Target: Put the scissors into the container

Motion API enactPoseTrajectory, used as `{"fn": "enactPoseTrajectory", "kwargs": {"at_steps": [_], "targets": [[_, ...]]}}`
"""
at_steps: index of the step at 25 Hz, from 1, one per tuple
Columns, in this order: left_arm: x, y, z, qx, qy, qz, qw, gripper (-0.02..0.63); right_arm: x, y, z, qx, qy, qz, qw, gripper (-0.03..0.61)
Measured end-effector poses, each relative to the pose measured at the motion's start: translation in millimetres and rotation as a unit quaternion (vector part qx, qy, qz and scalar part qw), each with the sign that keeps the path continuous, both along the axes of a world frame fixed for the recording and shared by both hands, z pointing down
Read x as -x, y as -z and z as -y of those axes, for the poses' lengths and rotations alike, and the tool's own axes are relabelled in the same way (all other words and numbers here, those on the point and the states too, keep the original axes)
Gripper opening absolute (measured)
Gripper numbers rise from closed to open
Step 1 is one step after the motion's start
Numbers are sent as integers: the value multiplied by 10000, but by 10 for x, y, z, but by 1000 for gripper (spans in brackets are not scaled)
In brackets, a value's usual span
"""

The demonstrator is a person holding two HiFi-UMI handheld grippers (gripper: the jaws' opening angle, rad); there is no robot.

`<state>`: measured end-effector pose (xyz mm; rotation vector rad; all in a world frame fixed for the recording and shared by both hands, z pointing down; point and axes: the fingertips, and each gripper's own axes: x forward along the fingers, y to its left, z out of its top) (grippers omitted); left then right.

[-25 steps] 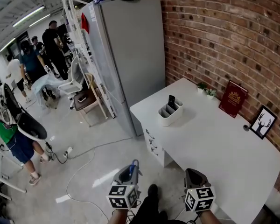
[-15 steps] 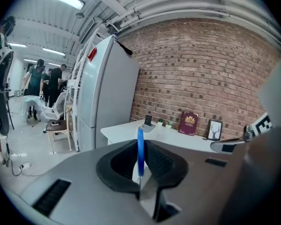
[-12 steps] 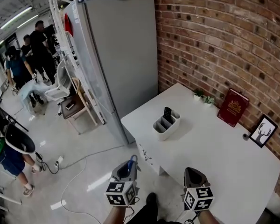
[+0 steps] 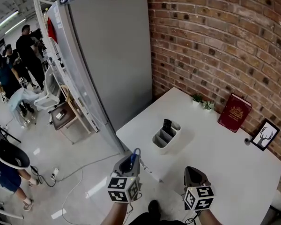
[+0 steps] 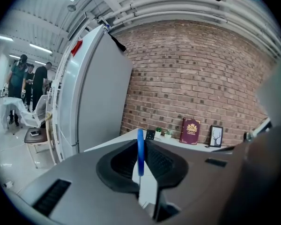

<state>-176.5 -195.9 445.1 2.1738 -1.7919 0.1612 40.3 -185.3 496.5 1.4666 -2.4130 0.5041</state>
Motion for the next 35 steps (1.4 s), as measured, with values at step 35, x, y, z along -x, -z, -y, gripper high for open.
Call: {"fn": "enactPoseTrajectory", "kwargs": {"at_steps": [35], "targets": [[-329,291,1377,-263,-919,-150,9953,43,-78,-192,681,224,-663,52,9975,0]]}}
